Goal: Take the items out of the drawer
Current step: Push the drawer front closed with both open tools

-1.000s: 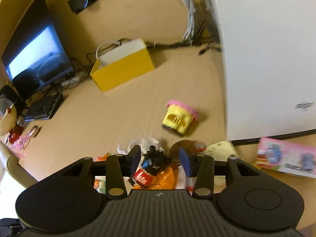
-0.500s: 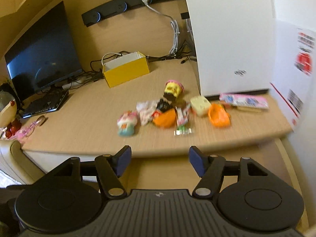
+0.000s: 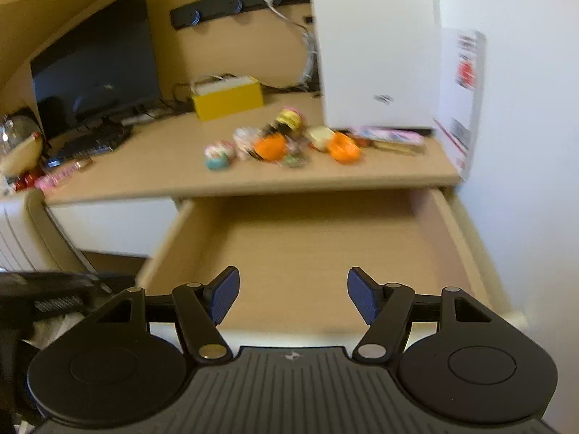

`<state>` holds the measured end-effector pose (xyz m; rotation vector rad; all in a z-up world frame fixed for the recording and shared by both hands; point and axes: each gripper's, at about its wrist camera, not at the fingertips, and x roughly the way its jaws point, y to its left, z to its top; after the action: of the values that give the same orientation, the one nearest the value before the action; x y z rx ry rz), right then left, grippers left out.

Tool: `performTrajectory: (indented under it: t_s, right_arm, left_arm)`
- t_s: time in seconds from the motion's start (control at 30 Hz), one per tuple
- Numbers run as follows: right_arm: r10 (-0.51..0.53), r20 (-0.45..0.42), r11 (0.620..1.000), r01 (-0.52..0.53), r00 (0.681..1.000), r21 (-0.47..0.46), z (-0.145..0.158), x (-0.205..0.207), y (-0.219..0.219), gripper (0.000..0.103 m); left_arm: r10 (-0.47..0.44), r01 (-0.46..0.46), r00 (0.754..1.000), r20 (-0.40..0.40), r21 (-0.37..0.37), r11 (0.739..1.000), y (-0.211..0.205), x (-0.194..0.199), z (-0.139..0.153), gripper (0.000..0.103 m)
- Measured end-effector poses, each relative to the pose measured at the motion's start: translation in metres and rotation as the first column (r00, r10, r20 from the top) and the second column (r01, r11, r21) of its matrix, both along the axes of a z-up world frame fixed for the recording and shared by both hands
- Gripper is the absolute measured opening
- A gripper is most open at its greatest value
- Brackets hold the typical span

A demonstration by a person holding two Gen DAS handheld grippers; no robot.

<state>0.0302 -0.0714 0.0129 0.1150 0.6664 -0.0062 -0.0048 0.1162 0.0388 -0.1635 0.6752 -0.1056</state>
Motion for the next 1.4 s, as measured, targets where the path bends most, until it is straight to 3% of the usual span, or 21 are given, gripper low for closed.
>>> performTrajectory:
  t_s: [0.1,0.23,0.4,0.47,0.73,0.83,1.0,1.4]
  right_arm:
    - [0.016,0.031,0.998,-0.014,0.999,-0.056,-0.025,-0.036,-0.009,0.07]
    - [-0.018,0.01,0.987,0.019,1.0,-0.161,-0.068,-0.058,-0.015,0.071]
    - [-0.111,-0.013,0.989,0.109,0.994,-0.098,-0.106,-0.053,-0.036,0.071]
    - [-0.118,0.003,0.985,0.118,0.993,-0.123,-0.116,-0.05,-0.038,0.071]
    - [-0.126,0.127,0.971,0.148,0.984,-0.189,-0.14,-0.046,-0.031,0.071]
    - [-0.132,0.161,0.967,0.163,0.978,-0.197,-0.139,-0.04,-0.03,0.073]
    - [-0.141,0.159,0.975,0.165,0.977,-0.146,-0.144,-0.026,-0.036,0.073]
    - [-0.136,0.15,0.978,0.157,0.979,-0.139,-0.148,0.049,-0.043,0.073]
  left_arm:
    - [-0.008,0.003,0.998,0.064,0.079,0.997,-0.029,-0.023,-0.017,0.018]
    - [0.017,-0.021,0.999,0.032,0.116,0.993,-0.056,-0.03,-0.049,0.018]
    - [0.03,-0.037,0.998,0.049,0.143,0.989,-0.07,-0.028,-0.087,0.018]
    - [0.035,-0.047,0.996,0.082,0.152,0.987,-0.073,-0.025,-0.098,0.018]
    - [0.055,-0.096,0.98,0.192,0.209,0.973,-0.075,-0.025,-0.122,0.018]
    - [0.065,-0.102,0.977,0.204,0.178,0.979,-0.07,-0.023,-0.124,0.018]
    - [0.063,-0.092,0.975,0.213,0.125,0.988,-0.059,-0.006,-0.125,0.018]
    - [0.053,-0.086,0.955,0.293,0.103,0.991,-0.044,0.061,-0.129,0.018]
